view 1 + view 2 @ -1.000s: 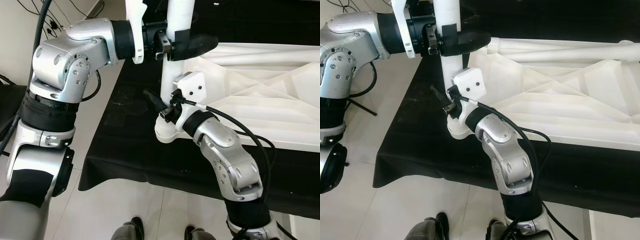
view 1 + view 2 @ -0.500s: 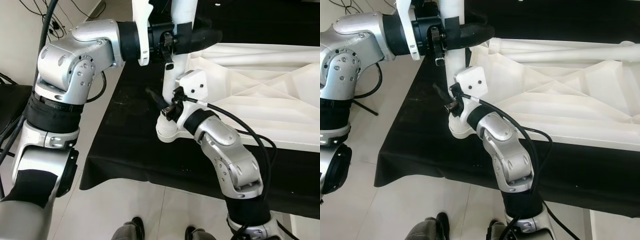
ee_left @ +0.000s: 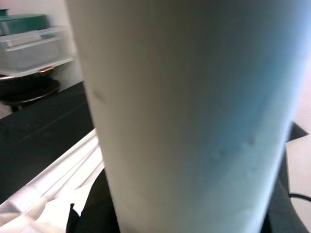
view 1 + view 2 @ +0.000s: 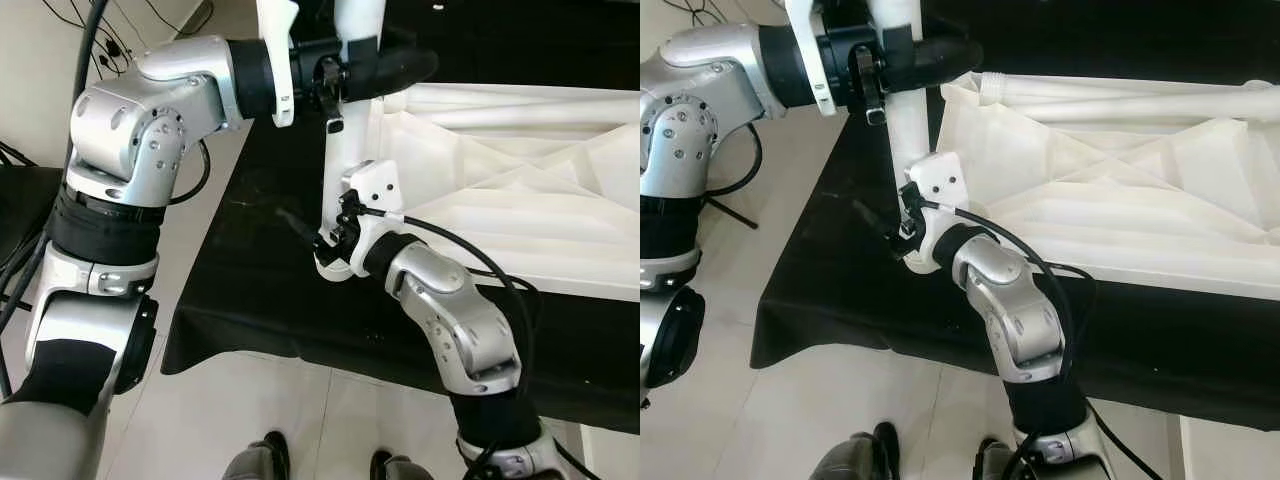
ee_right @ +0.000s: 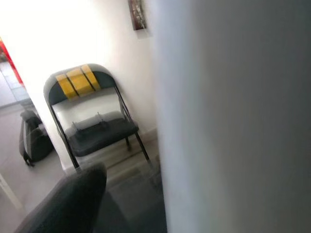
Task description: Building children table
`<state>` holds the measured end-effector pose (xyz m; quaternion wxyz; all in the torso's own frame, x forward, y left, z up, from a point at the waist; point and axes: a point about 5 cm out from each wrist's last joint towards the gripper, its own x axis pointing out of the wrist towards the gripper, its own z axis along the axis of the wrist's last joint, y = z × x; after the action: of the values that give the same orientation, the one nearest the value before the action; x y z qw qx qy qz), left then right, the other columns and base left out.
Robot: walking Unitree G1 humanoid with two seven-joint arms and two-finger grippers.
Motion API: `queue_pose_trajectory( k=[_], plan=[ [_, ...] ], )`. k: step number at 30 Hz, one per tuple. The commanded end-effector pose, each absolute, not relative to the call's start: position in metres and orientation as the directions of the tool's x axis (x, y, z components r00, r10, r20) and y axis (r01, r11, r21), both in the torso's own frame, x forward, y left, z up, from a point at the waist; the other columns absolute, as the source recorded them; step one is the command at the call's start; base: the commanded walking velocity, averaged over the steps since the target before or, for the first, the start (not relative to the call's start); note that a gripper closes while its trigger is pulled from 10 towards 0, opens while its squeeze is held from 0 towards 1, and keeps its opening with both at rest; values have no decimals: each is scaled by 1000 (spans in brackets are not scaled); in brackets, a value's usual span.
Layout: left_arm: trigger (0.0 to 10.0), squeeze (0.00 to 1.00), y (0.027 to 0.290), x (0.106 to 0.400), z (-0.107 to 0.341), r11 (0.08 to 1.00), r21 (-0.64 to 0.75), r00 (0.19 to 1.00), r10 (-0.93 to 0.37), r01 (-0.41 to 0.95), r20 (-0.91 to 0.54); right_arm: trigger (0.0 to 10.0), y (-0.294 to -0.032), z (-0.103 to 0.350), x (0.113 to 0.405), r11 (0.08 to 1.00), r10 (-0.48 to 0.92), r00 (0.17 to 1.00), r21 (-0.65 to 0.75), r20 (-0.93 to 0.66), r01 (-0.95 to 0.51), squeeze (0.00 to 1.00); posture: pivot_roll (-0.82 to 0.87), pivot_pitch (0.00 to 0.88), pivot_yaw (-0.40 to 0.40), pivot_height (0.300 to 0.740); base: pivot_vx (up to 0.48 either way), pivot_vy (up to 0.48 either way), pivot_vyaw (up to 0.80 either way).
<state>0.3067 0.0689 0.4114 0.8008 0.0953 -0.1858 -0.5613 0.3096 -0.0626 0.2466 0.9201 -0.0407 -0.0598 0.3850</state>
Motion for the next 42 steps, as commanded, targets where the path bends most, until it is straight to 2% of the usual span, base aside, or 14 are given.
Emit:
queue_pose_trajectory(
  k=[1,4,5,6,7,8,16,25,28,29,31,33,38,42],
  plan=[
    [0,0,66,302,414,343,390,281,-937,854,208,10000,-54,245,311,627,778,626,-120,52,-770,1000,70,268,61,740,0,0,0],
    [0,0,64,301,414,328,392,267,-942,859,203,10000,-50,246,327,516,851,525,-179,-3,-838,1000,67,267,70,740,0,0,0],
    [0,0,64,301,414,328,392,267,-942,859,203,10000,-50,246,327,516,851,525,-179,-3,-838,1000,67,267,70,740,0,0,0],
    [0,0,62,301,414,323,394,264,-944,860,199,10000,-45,246,333,442,889,456,-209,-24,-872,718,69,268,73,740,0,0,0],
    [0,0,62,301,414,320,395,262,-945,861,196,10000,-42,247,336,395,910,413,-227,-35,-890,718,69,268,73,740,0,0,0],
    [0,0,60,300,414,316,395,257,-947,863,194,10000,-39,251,343,367,921,387,-248,-39,-897,0,74,269,77,740,0,0,0],
    [0,0,58,298,414,303,393,245,-951,868,191,10000,-27,269,361,321,937,348,-302,-39,-898,0,89,279,79,740,0,0,0],
    [0,0,58,297,415,312,371,247,-945,875,214,10000,-25,286,367,228,969,247,-301,-26,-926,0,95,297,71,740,0,0,0],
    [0,0,62,288,416,228,325,149,-957,918,250,10000,-26,299,366,135,991,129,-270,40,-954,0,84,285,63,740,0,0,0],
    [0,0,62,288,416,228,325,149,-957,918,250,10000,-26,299,366,135,991,129,-270,40,-954,0,84,285,63,740,0,0,0],
    [0,0,73,275,413,77,250,1,-956,965,292,10000,-24,303,365,79,996,64,-264,62,-961,0,77,270,55,740,0,0,0],
    [0,0,82,268,412,7,207,-62,-944,978,324,10000,-23,303,364,49,997,32,-263,68,-964,0,77,270,55,740,0,0,0],
    [0,0,93,261,412,-41,203,-106,-940,978,324,10000,-23,301,362,16,998,0,-270,60,-963,0,70,249,45,740,0,0,0],
    [0,0,105,256,409,-77,218,-139,-948,973,287,10000,-20,293,355,-61,998,-66,-267,8,-962,0,55,219,34,740,0,0,0]
  ],
)
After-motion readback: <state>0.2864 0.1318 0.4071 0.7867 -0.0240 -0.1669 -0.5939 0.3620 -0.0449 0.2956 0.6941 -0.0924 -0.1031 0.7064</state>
